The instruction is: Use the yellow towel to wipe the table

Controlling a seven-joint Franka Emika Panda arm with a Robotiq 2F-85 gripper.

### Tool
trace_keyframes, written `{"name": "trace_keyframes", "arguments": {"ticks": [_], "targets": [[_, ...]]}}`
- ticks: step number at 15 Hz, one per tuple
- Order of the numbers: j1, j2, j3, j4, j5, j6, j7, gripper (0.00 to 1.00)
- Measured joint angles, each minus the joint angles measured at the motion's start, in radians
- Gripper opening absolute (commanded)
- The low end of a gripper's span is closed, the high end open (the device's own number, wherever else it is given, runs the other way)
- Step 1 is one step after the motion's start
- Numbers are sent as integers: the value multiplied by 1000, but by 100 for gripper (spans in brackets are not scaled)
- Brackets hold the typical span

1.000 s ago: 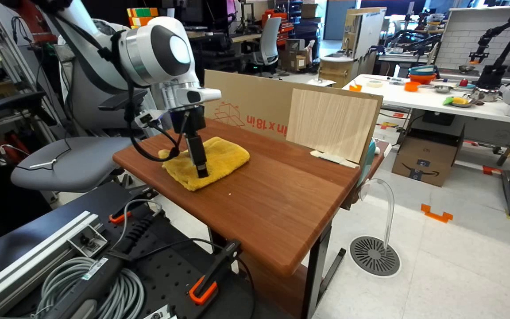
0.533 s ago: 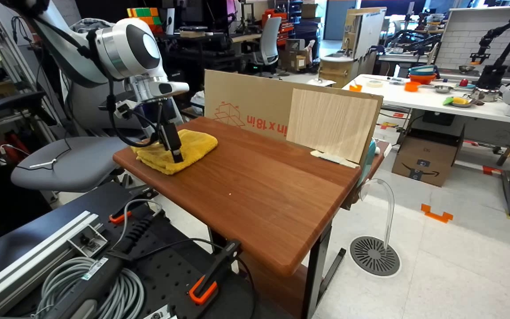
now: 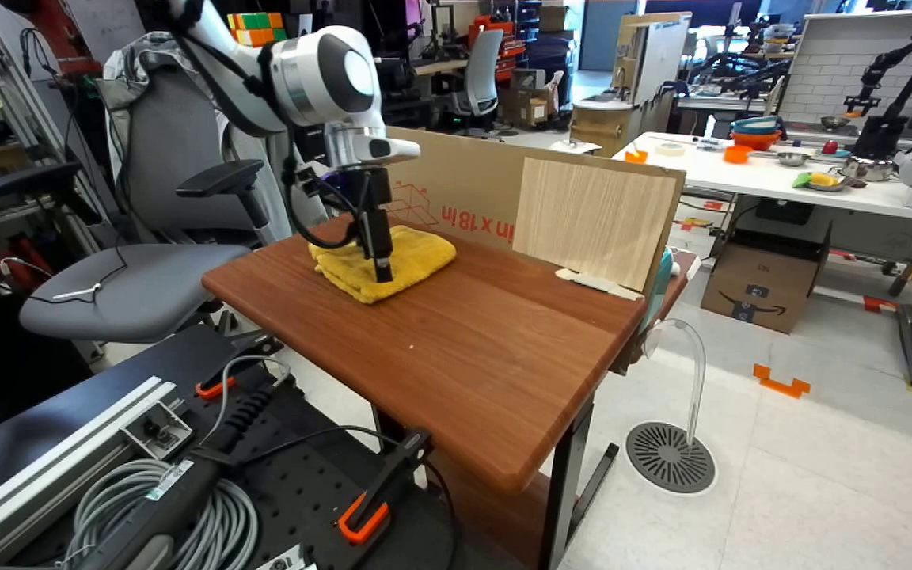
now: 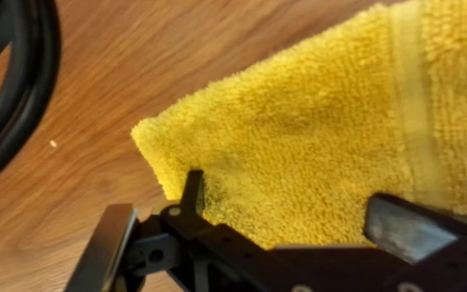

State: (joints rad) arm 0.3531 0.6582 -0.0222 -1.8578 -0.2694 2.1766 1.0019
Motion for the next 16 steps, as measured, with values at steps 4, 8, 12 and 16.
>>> {"name": "trace_keyframes", "arguments": {"ticks": [4,8,12,16], "targets": [[-163,5,-53,12,89,-39,-71,100],[-292,-11,-81,-22,151,-60,-176,100],[-371,-39,-101,-77,214,-156,-274,100],[-393,-59,-118,-124,219,-253,-364,100]]}}
